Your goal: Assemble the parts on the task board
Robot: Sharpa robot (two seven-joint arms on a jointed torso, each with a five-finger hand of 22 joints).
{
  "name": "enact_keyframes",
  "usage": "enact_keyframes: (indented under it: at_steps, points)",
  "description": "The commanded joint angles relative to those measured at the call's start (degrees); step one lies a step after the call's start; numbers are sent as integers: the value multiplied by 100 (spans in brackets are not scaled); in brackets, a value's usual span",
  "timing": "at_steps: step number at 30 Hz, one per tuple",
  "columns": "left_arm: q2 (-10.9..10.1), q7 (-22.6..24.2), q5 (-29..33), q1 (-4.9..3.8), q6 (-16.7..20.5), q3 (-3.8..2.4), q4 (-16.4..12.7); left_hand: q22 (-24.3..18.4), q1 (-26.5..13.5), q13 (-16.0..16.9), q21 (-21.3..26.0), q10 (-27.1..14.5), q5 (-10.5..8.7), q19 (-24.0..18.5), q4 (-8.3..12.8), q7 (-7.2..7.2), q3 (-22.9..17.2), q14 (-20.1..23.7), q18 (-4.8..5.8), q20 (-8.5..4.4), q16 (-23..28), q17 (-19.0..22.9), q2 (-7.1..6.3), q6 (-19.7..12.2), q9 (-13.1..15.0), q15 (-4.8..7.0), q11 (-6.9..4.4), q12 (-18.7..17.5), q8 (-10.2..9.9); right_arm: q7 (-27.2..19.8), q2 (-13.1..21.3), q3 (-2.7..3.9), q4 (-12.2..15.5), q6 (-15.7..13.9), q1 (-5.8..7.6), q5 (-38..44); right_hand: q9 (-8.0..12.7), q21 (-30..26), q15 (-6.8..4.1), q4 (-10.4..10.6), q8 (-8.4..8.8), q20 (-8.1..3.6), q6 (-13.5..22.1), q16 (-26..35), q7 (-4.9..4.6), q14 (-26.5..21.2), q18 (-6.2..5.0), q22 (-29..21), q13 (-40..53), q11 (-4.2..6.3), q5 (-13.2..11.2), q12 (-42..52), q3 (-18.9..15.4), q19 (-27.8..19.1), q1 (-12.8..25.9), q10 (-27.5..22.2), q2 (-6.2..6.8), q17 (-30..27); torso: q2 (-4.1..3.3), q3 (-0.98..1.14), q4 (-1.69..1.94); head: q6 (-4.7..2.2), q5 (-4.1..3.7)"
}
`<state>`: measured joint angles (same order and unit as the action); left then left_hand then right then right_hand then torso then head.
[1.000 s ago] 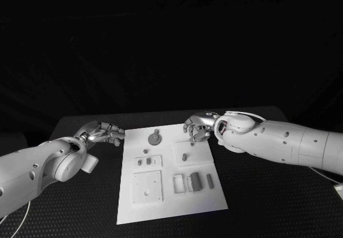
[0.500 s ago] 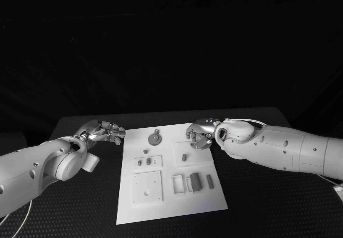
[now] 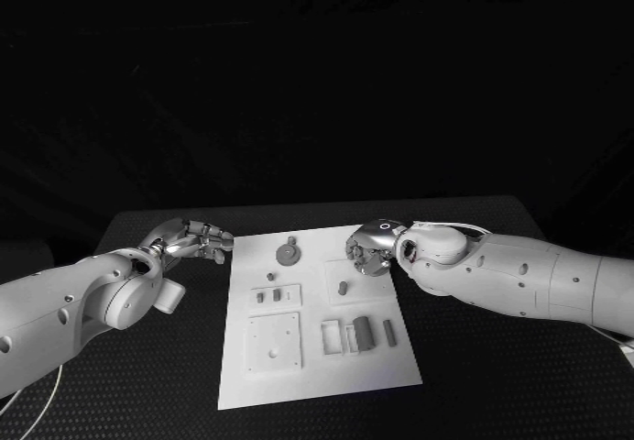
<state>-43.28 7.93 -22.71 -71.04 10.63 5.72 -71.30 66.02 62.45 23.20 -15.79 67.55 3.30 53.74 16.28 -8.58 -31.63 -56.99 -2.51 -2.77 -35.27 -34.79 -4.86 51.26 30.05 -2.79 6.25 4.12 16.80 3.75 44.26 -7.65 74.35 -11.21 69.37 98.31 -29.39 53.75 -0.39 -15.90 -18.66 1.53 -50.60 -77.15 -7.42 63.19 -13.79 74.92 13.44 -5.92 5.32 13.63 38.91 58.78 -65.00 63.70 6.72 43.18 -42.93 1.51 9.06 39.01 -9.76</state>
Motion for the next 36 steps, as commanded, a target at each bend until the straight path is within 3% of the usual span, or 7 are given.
enact_keyframes:
  at_steps: [1, 3, 11, 17, 21, 36]
  points:
    - [0, 74, 50, -4, -37, -4, -3, -7, 48, -9, 35, -30, 17, -12, -4, -32, 18, -10, 37, 19, 38, -9, 12, -20, 5, -41, 13, -25, 18, -8, -4, -13, -6, 30, -37, 128, -4, -30, -13, -26, -36, 7, -382, 14, -39, -5, -121, 10, -5, 13, 11, -7, -14, -27, 20, 75, -116, -1, -1, 0, -4, 6, 1]
    - [-6, 70, 50, -4, -41, -4, 4, -6, 44, -11, 36, -32, 14, -9, -5, -37, 22, -14, 36, 20, 41, -15, 12, -20, 5, -41, 14, -24, 18, -2, 6, -13, 7, 10, -58, 147, -13, -28, -36, -27, -71, 8, -455, 7, -4, 14, -121, 23, 0, 36, 13, -5, -16, -18, 48, 162, -252, -1, -1, 0, -3, 16, 4]
    - [-16, 57, 50, -4, -44, -4, 6, -3, 33, -16, 40, -36, 5, -2, -6, -47, 35, -24, 31, 21, 49, -31, 5, -23, 4, -41, 16, -21, 17, 63, -29, -18, -13, 49, -116, 331, -101, -52, -126, -74, -201, -2, -666, 35, 82, 12, -121, 50, 44, 134, 15, 29, -18, -34, 21, 426, -447, -13, 0, 0, -3, 34, 5]
    - [-26, 50, 50, -4, -42, -4, 6, -2, 31, -19, 42, -38, 3, -1, -5, -48, 40, -26, 30, 22, 52, -37, 1, -23, 4, -41, 16, -21, 17, 185, -55, -39, -11, 4, -146, 492, -113, -103, -124, -74, -184, 16, -641, 94, 57, -59, -121, 54, 35, 130, 15, -37, -38, -101, -1, 416, -295, -32, -1, 0, -3, 50, 3]
    - [-38, 37, 50, -4, -34, -4, 8, -2, 29, -21, 45, -42, 2, -2, -4, -50, 45, -26, 29, 22, 56, -43, -3, -25, 4, -41, 17, -21, 16, 235, -61, -92, -5, -23, -155, 610, -89, -151, -88, -57, -126, 50, -576, 153, 26, -119, -121, 47, 11, 92, 17, -126, -42, -144, 22, 353, -151, -55, 0, -3, -5, 57, 3]
    - [-53, 6, 50, -4, -35, -4, 12, 1, 28, -35, 57, -68, 2, -4, -4, -56, 55, -23, 27, 26, 76, -66, -4, -32, 2, -44, 28, -26, 12, 318, -93, -194, -11, 23, -191, 899, -7, -284, -20, -87, -26, 103, -523, 319, -8, -191, -121, 31, -55, 19, 14, -373, 8, -233, -198, 257, 34, -118, 1, -6, -1, 69, -13]
